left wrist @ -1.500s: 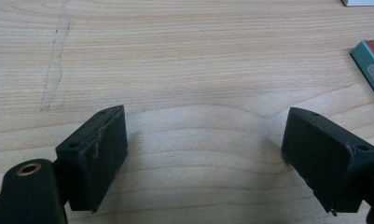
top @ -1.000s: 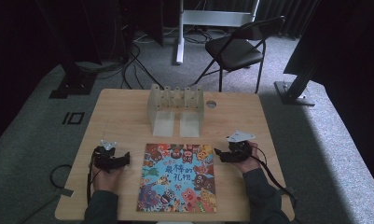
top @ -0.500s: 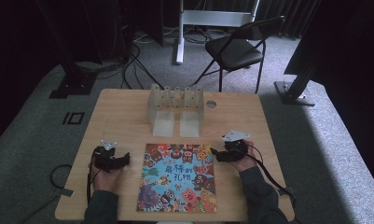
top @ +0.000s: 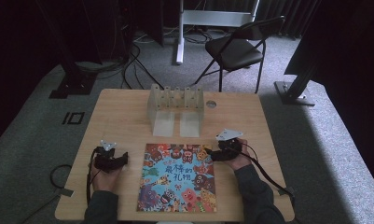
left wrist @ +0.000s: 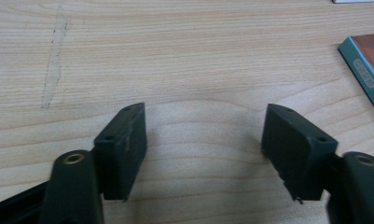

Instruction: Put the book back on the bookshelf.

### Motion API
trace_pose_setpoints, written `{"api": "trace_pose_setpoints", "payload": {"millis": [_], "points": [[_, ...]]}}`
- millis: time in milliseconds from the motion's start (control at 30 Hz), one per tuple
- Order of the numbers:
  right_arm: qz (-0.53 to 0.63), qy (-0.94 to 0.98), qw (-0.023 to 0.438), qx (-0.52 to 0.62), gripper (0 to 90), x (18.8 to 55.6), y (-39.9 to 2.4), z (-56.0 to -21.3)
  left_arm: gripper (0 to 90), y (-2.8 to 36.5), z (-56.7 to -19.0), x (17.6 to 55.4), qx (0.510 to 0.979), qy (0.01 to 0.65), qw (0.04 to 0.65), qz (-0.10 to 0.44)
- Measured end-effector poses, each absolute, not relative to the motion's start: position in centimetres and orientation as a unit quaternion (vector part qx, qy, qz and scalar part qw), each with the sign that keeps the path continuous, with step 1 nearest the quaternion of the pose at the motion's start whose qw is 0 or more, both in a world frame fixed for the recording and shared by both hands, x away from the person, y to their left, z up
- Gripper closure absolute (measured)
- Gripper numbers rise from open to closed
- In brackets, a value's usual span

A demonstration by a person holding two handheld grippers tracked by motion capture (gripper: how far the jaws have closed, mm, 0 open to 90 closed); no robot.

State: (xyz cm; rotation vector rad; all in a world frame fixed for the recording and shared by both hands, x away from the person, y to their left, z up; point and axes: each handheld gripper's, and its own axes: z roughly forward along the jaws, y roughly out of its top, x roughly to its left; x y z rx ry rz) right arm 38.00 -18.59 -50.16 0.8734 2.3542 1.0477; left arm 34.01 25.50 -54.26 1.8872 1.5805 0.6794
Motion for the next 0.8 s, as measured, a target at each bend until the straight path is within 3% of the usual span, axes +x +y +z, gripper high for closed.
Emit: {"api": "trace_pose_setpoints", "payload": {"millis": [167,800], "points": [[0.374,0.849,0.205,0.313,21.8,38.2,-18.2,-50.4,37.3,25.5,-54.1,33.9,0.710,0.589,0.302,0.240],[0.370,0.856,0.182,0.313,20.4,39.5,-17.6,-52.0,37.1,23.7,-53.5,33.1,0.734,0.543,0.333,0.236]]}}
